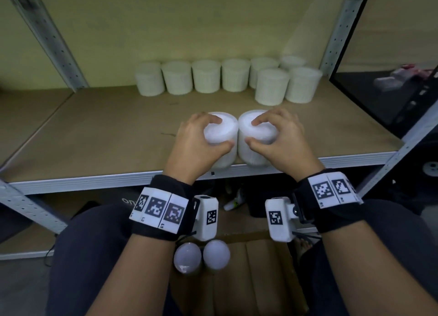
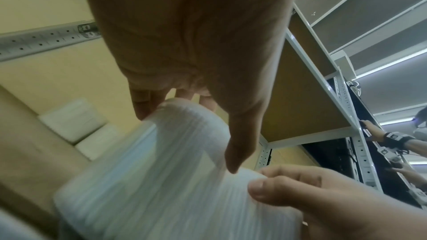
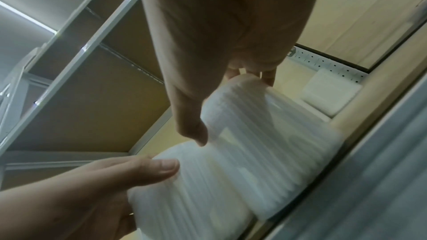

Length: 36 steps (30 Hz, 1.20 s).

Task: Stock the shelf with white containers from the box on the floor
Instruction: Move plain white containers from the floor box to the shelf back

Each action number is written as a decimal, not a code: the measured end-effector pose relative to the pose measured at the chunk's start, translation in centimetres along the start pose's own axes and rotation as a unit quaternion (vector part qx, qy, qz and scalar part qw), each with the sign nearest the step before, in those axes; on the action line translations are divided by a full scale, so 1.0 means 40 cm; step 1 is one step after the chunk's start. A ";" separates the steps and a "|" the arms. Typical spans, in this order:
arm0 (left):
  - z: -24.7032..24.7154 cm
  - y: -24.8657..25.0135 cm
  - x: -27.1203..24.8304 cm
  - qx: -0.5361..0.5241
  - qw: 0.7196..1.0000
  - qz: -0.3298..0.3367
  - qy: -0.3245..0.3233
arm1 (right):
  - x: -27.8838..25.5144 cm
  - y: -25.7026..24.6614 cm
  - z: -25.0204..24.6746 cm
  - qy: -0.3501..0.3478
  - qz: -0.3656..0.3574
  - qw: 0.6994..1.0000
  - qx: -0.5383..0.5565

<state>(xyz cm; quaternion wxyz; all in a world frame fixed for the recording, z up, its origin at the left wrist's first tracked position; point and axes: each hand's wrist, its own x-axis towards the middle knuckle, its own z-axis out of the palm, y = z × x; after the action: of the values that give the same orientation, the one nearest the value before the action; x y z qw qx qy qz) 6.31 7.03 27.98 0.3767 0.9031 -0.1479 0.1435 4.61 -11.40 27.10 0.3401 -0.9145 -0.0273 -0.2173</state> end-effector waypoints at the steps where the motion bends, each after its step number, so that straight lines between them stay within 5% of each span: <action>1: 0.003 -0.007 0.003 0.004 1.000 0.001 -0.001 | 0.005 0.000 0.006 -0.002 -0.003 1.000 -0.004; 11: 0.007 -0.024 0.010 0.048 0.998 0.036 0.018 | -0.010 -0.005 0.007 0.002 -0.026 0.999 -0.046; 17: 0.005 0.000 -0.010 0.026 0.994 0.052 0.091 | -0.029 -0.013 -0.018 0.040 -0.041 0.997 -0.046; 36: -0.006 -0.002 0.008 0.106 0.991 0.067 0.051 | 0.018 -0.022 -0.006 -0.013 -0.015 0.996 -0.088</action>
<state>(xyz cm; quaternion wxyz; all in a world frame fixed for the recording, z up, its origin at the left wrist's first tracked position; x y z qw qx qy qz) 6.60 7.18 28.20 0.2757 0.9174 -0.1722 0.2293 4.99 -10.94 28.08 0.2549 -0.9430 -0.0263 -0.2125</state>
